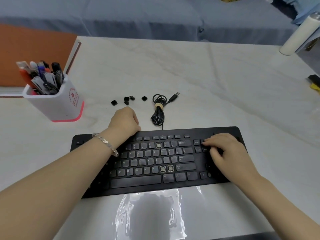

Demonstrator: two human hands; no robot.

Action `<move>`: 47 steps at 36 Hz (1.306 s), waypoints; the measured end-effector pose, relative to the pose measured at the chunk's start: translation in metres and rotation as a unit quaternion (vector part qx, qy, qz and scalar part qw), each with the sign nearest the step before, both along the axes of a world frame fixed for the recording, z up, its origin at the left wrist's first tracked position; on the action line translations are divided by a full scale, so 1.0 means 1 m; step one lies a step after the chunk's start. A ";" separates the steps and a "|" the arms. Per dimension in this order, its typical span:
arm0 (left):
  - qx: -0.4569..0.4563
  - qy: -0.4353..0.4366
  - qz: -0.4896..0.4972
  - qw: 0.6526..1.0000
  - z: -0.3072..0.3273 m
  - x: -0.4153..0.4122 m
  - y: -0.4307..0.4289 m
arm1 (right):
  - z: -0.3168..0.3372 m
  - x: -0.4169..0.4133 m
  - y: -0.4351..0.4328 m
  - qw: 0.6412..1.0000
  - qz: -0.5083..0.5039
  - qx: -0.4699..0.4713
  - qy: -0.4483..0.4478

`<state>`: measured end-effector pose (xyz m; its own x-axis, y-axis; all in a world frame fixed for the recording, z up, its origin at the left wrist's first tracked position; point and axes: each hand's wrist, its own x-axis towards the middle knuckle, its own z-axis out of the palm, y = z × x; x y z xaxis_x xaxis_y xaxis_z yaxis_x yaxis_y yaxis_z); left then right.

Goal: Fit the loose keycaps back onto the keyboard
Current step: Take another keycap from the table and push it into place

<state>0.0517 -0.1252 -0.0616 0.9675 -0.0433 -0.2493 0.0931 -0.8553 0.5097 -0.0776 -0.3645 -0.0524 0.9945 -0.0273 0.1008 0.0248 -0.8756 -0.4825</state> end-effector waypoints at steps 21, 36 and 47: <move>-0.628 0.286 0.063 0.721 0.048 -0.090 -0.066 | 0.041 -0.010 0.023 0.950 0.069 0.297 -0.073; -0.356 -0.013 -0.087 0.930 0.030 -0.088 -0.093 | 0.012 -0.021 -0.051 0.968 -0.134 0.200 -0.070; -0.078 -0.160 -0.175 0.968 -0.011 -0.077 -0.044 | -0.016 0.002 -0.102 0.973 -0.101 0.205 0.009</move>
<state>-0.0251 -0.1693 -0.0724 0.9137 -0.3946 0.0975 -0.3723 -0.7162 0.5903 -0.0753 -0.4668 -0.0682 0.9659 -0.2578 0.0225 -0.1402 -0.5947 -0.7916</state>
